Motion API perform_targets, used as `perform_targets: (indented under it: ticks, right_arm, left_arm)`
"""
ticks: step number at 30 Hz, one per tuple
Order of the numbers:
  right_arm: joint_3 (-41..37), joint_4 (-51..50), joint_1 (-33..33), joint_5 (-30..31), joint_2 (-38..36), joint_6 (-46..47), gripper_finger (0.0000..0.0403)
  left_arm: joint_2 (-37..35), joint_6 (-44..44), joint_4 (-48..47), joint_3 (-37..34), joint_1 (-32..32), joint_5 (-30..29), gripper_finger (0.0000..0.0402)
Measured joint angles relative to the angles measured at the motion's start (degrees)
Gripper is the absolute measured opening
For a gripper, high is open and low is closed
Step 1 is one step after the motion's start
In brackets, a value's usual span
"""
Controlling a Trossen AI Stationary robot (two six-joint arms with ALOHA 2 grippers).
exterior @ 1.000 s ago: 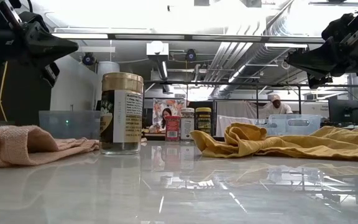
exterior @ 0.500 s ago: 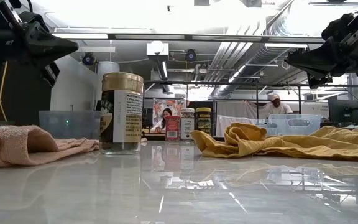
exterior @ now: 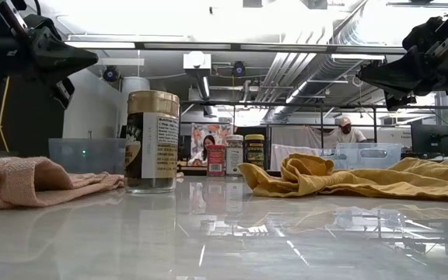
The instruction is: Sort spices by type
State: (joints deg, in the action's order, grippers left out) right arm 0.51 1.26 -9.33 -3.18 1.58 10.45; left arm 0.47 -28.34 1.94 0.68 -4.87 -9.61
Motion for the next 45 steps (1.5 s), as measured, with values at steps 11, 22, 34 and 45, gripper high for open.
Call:
perform_targets:
  ticks: [11,22,34,45]
  right_arm:
    - [0.00,8.09,0.00,0.62,0.13,27.86,0.0001]
    - [10.04,30.06,2.40,-10.53,12.56,43.24,0.0001]
    - [56.11,-24.56,18.62,-8.75,48.42,26.41,0.0113]
    - [90.03,-69.06,32.09,-18.91,83.40,40.61,0.0281]
  left_arm:
    - [-0.02,0.00,0.02,-0.02,0.00,0.00,0.0000]
    - [0.00,0.00,0.00,-0.01,0.00,0.02,0.0000]
    - [0.00,0.00,-0.01,0.01,-0.01,0.02,0.0000]
    - [0.00,0.00,-0.01,-0.02,0.01,0.02,0.0000]
